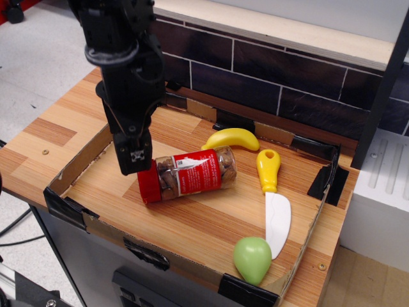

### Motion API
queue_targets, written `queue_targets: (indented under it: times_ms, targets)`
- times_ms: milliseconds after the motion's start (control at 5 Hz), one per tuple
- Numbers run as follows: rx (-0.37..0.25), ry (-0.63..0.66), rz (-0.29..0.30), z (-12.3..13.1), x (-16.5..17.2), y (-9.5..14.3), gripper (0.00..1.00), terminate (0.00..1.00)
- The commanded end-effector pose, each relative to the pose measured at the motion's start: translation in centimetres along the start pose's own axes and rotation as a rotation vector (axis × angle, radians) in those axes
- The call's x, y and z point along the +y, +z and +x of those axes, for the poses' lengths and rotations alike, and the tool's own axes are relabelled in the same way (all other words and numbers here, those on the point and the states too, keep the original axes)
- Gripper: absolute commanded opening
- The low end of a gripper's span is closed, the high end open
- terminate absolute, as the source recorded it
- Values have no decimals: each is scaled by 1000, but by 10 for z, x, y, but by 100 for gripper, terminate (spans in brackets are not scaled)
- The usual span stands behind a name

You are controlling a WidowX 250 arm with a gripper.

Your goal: Upright basil bottle

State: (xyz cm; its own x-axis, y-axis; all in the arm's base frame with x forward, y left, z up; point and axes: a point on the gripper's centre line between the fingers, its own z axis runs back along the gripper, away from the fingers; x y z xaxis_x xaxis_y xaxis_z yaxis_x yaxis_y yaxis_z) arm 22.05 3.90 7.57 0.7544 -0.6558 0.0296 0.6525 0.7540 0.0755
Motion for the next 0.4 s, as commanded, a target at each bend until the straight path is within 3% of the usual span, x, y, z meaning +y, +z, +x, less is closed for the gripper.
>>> queue_targets:
  times_ms: [0,200]
  targets:
    - [-6,-28,25,9,10,-13,100,0]
    - [16,-41,34,16,11,-24,100,0]
